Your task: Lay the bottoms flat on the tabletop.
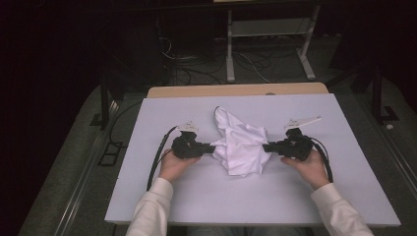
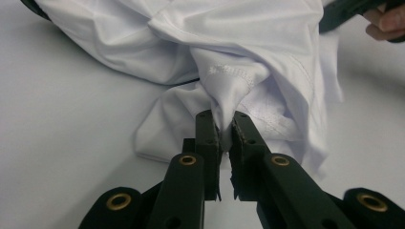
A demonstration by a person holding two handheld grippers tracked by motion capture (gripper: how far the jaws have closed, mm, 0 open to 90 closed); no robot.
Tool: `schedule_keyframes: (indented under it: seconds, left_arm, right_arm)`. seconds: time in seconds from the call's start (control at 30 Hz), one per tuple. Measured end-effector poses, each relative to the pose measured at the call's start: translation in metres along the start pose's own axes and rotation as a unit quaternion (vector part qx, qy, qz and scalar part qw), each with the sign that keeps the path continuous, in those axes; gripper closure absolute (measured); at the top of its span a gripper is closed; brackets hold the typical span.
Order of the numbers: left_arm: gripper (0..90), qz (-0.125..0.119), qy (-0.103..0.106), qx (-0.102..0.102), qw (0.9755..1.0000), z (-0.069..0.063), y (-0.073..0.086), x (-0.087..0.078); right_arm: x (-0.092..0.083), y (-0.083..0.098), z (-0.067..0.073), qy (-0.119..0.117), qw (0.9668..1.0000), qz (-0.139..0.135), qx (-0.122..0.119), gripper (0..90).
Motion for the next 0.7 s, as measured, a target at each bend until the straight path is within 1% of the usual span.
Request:
schedule_keyframes:
  seconds: [0.03, 0.13, 0.17, 0.2, 0.27, 0.3, 0.33, 0.43, 0.5, 0.53, 0.6, 0.67, 0.7]
  left_arm:
    - [82.6, 0.001, 0.004, 0.005, 1.0, -0.006, 0.001, -0.003]
    - [82.7, 0.006, 0.014, 0.013, 0.9998, -0.016, 0.004, -0.005]
    - [82.7, 0.009, 0.019, 0.018, 0.9996, -0.021, 0.005, -0.005]
    - [82.8, 0.009, 0.024, 0.018, 0.9995, -0.025, 0.006, -0.005]
    - [82.8, 0.018, 0.034, 0.029, 0.9988, -0.035, 0.01, -0.005]
    - [82.8, 0.018, 0.034, 0.029, 0.9988, -0.035, 0.01, -0.005]
    - [82.9, 0.031, 0.047, 0.038, 0.9977, -0.047, 0.014, -0.002]
    - [82.8, 0.054, 0.058, 0.06, 0.9951, -0.062, 0.02, 0.004]
    - [82.8, 0.071, 0.062, 0.073, 0.9929, -0.069, 0.022, 0.008]
    - [82.7, 0.075, 0.062, 0.077, 0.9923, -0.071, 0.023, 0.01]
    - [82.4, 0.082, 0.064, 0.072, 0.9919, -0.072, 0.025, 0.013]
    - [80.0, 0.081, 0.063, 0.063, 0.9927, -0.069, 0.025, 0.013]
    - [75.7, 0.078, 0.061, 0.06, 0.9933, -0.067, 0.024, 0.012]
  right_arm:
    - [-0.012, 0.001, -0.002, 0.002, 1.0, -0.006, 0.002, 84.4]
    - [-0.025, 0.003, -0.004, 0.003, 0.9998, -0.019, 0.005, 84.4]
    - [-0.028, 0.004, -0.005, 0.002, 0.9997, -0.022, 0.008, 84.5]
    - [-0.032, 0.004, -0.005, 0.004, 0.9996, -0.026, 0.006, 84.4]
    - [-0.035, 0.004, -0.005, 0.007, 0.9995, -0.031, 0.005, 84.5]
    - [-0.036, 0.004, -0.005, 0.009, 0.9994, -0.034, 0.004, 84.4]
    - [-0.037, 0.004, -0.004, 0.011, 0.9992, -0.037, 0.006, 84.5]
    - [-0.036, 0.005, -0.004, 0.009, 0.9992, -0.037, 0.011, 84.5]
    - [-0.035, 0.007, -0.003, 0.006, 0.9993, -0.036, 0.012, 84.5]
    - [-0.034, 0.008, -0.002, 0.005, 0.9992, -0.036, 0.013, 84.5]
    - [-0.034, 0.011, -0.001, 0.003, 0.9993, -0.035, 0.016, 84.4]
    - [-0.035, 0.014, -0.001, 0.003, 0.9992, -0.035, 0.017, 84.5]
    - [-0.035, 0.016, -0.001, 0.003, 0.9992, -0.036, 0.018, 84.5]
Point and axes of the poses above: each handheld gripper's, and its own axes: x roughly forward along the jaws, y roughly out of its underside, z roughly to its left, the point moved 1 cm from there along x, roughly forward along the jaws, and after that the axes turned 12 degrees about -y, right-handed, at the moved point
